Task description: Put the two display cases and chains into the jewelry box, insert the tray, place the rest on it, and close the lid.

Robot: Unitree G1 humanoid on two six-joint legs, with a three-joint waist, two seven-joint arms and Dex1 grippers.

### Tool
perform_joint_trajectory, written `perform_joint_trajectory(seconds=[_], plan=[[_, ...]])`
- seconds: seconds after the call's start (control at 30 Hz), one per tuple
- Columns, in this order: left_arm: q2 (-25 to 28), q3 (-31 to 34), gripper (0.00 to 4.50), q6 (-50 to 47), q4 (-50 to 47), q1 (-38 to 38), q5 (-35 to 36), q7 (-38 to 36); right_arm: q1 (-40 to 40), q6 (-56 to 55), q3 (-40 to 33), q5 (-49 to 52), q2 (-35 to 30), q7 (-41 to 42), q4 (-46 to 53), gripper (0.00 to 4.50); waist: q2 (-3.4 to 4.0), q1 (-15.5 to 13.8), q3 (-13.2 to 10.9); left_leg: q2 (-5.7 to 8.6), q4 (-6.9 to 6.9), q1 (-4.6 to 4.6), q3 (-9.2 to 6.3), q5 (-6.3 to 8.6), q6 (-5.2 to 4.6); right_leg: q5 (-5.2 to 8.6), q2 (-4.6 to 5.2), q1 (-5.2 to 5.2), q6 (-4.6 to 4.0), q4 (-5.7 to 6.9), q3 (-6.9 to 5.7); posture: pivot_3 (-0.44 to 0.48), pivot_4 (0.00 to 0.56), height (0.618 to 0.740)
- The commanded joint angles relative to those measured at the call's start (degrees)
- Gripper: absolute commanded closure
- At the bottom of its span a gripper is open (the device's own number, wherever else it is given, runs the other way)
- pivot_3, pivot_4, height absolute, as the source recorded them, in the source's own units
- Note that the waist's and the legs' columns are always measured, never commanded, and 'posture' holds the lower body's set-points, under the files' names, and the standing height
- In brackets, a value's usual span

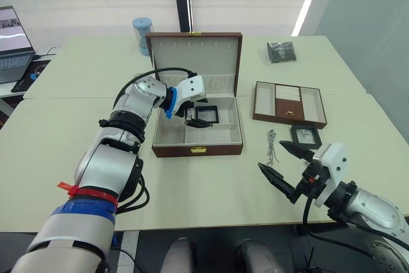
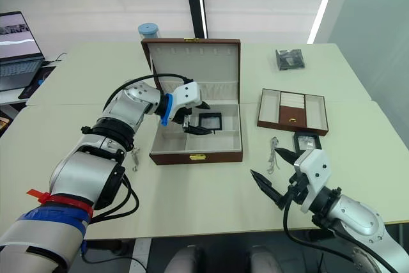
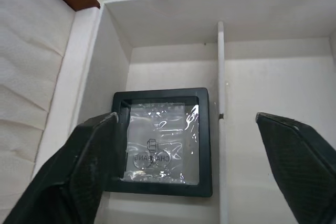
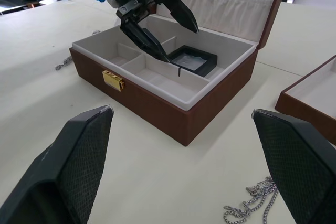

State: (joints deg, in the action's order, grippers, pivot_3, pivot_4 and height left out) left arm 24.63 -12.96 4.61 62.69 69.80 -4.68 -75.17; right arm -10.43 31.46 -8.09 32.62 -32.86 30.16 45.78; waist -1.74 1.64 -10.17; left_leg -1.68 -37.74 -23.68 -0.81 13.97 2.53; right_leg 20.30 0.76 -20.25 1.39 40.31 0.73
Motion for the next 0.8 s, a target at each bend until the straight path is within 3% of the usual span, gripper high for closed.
perform_joint_trajectory(seconds=[0.03, 0.1, 0.23, 0.4, 0.57, 0.8], plan=[[1.39, 5.57, 0.02, -7.22, -6.30, 0.40, 6.97, -5.60, 1.51, -0.03, -5.12, 4.90, -1.13, 2.14, -0.71, 0.00, 0.00, 0.02, 0.00, -0.01, -0.12, -0.11, -0.04, 0.00, 0.00, 0.00, -0.01, -0.05, 0.00, 0.05, -0.03, 0.000, 0.150, 0.740], [2.40, 6.80, 0.02, -10.93, -9.73, -1.10, 8.63, -6.99, 1.86, 0.08, -6.78, 6.37, -2.09, 3.38, -1.93, 0.00, 0.00, 0.04, 0.00, 0.00, -0.21, -0.12, -0.03, 0.00, 0.00, 0.00, 0.01, -0.05, 0.00, 0.13, -0.02, 0.000, 0.150, 0.740], [9.06, 12.52, 0.02, -27.57, -28.41, -11.11, 17.19, -8.98, 2.65, -1.42, -11.19, 6.21, -6.33, 8.77, -9.55, 0.00, 0.06, 0.56, 0.01, -0.01, -0.21, 0.03, 0.01, 0.00, -0.01, 0.00, 0.04, -0.03, 0.00, 0.30, 0.13, 0.000, 0.150, 0.740], [17.19, 20.00, 0.02, -41.22, -45.38, -23.61, 24.15, -4.24, 0.59, -3.21, -15.66, 4.66, -12.71, 17.28, -18.28, 0.00, 0.09, 0.21, -0.01, -0.13, -0.23, 0.09, -0.11, -0.01, 0.01, 0.02, 0.13, -0.03, -0.03, 0.49, 0.07, 0.000, 0.150, 0.740], [26.27, 27.08, 0.02, -46.81, -55.01, -37.57, 26.16, 0.69, 1.83, -7.49, -16.82, 1.07, -17.61, 24.00, -30.31, 0.00, 0.09, 0.11, -0.01, -0.03, -0.23, 0.25, -0.02, 0.01, -0.02, 0.02, 0.26, 0.13, -0.02, 0.48, 0.11, 0.000, 0.150, 0.740], [30.57, 38.86, 0.02, -47.10, -61.32, -55.70, 25.81, 9.81, 7.96, -12.35, -14.06, -3.99, -17.67, 26.13, -42.02, 0.00, 0.10, 0.07, -0.02, -0.08, -0.20, 0.35, 0.01, 0.01, -0.01, 0.02, 0.29, 0.16, -0.02, 0.56, 0.10, 0.000, 0.150, 0.740]])
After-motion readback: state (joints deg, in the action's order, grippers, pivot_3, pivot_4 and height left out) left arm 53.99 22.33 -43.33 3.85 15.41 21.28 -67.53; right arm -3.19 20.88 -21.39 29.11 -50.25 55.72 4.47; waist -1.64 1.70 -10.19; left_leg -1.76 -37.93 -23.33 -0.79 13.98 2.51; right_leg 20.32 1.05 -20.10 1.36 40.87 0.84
